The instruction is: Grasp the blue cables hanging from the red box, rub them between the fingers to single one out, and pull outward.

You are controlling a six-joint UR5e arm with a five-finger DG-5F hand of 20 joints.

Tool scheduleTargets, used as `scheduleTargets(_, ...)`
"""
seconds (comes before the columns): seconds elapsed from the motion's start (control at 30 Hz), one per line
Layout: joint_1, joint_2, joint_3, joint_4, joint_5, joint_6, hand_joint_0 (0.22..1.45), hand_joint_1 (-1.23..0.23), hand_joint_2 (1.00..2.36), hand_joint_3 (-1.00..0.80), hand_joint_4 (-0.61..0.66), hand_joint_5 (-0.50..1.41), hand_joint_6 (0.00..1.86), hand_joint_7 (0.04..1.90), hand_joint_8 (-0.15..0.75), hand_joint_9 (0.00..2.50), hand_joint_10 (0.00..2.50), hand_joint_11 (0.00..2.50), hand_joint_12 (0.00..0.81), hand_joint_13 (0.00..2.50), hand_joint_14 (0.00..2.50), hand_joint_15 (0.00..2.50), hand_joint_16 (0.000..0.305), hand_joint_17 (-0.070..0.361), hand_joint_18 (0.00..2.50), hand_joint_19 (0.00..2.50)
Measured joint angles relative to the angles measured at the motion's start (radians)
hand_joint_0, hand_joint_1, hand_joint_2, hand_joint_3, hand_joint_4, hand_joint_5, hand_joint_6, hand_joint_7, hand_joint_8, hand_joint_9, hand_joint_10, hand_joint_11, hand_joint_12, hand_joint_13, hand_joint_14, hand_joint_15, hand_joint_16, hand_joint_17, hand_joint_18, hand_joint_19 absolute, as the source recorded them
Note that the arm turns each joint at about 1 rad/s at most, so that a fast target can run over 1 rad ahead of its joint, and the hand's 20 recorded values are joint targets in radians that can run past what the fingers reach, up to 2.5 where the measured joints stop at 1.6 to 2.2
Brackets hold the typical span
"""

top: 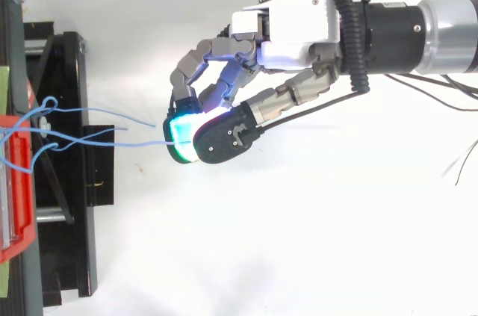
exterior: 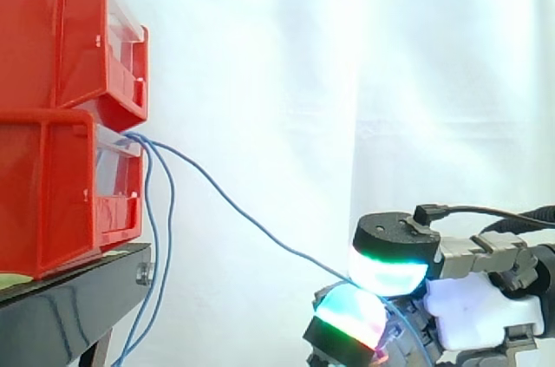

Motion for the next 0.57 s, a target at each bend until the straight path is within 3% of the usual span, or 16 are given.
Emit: scheduleTargets(0.57, 0.0, 0.0, 0.0, 0.0, 0.0, 0.0, 0.59, -0.79, 1.03, 0.07, -0.08, -0.11, 0.92, 1.09, 0.351, 0.99, 0.01, 0.42, 0.426, 0.71, 0.01, 0.29, 0.059, 0.133, 0.73, 0.36)
